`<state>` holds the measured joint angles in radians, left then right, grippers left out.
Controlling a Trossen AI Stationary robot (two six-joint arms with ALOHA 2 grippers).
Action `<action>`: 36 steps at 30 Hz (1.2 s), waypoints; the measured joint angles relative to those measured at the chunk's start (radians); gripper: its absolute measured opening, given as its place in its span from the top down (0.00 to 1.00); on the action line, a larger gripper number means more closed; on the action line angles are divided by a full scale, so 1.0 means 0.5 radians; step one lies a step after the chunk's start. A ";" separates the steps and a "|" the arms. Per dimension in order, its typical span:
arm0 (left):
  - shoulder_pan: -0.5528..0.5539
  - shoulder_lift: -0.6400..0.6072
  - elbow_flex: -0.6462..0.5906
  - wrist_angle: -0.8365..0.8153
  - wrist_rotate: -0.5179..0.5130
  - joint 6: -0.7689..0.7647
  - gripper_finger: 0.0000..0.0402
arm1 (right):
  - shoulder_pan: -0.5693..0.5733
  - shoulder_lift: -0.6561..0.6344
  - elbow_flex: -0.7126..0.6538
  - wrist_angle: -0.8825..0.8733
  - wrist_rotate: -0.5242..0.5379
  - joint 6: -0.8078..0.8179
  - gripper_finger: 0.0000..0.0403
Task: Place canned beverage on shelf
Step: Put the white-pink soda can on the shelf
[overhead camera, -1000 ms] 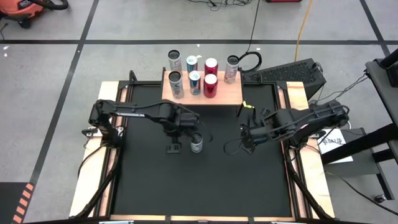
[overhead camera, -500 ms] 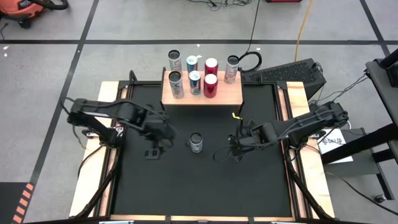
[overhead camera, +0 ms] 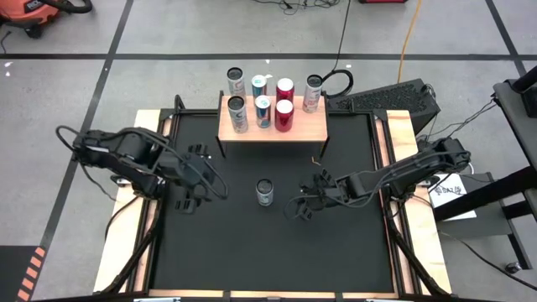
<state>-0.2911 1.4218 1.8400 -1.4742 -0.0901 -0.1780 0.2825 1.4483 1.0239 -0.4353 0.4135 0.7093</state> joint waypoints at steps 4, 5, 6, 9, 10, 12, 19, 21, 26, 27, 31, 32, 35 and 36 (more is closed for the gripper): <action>0.001 -0.019 0.000 -0.001 -0.015 0.000 0.14 | 0.001 0.000 -0.092 0.174 0.063 -0.049 0.36; 0.001 -0.019 0.000 -0.001 -0.026 0.000 0.14 | 0.001 0.000 -0.106 0.206 0.062 -0.081 0.36; 0.001 -0.019 0.000 -0.001 -0.046 0.000 0.14 | 0.001 0.000 -0.115 0.228 0.061 -0.106 0.36; 0.001 -0.019 -0.001 -0.001 -0.088 -0.001 0.14 | 0.002 0.000 -0.120 0.242 -0.030 -0.133 0.36; 0.001 -0.019 -0.001 -0.001 -0.101 -0.001 0.14 | 0.002 0.000 -0.120 0.243 -0.073 -0.133 0.36; 0.001 -0.019 -0.001 0.000 -0.124 -0.001 0.14 | 0.002 0.000 -0.120 0.244 -0.097 -0.133 0.36; 0.001 -0.019 -0.002 0.020 -0.167 -0.002 0.14 | 0.001 0.000 -0.120 0.254 -0.097 -0.125 0.36; 0.001 -0.019 -0.002 0.058 -0.168 -0.002 0.14 | 0.001 0.000 -0.120 0.255 -0.097 -0.128 0.36; 0.001 -0.019 -0.002 0.116 -0.221 -0.003 0.14 | 0.001 0.000 -0.120 0.249 -0.103 -0.133 0.36; 0.001 -0.019 -0.002 0.113 -0.242 -0.007 0.14 | 0.001 0.000 -0.120 0.249 -0.103 -0.133 0.36; 0.007 -0.019 -0.002 0.104 -0.299 -0.054 0.14 | 0.001 0.000 -0.120 0.249 -0.103 -0.133 0.36; 0.008 -0.019 -0.002 0.105 -0.299 -0.054 0.14 | 0.001 0.000 -0.120 0.249 -0.104 -0.133 0.36; 0.008 -0.019 -0.002 0.105 -0.300 -0.056 0.14 | 0.001 0.000 -0.120 0.249 -0.104 -0.133 0.36; 0.008 -0.019 -0.002 0.105 -0.300 -0.056 0.14 | 0.001 0.000 -0.120 0.248 -0.104 -0.133 0.36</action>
<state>-0.2871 1.4124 1.8389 -1.4220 -0.2399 -0.2058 0.2829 1.4483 0.9638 -0.3111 0.3614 0.6426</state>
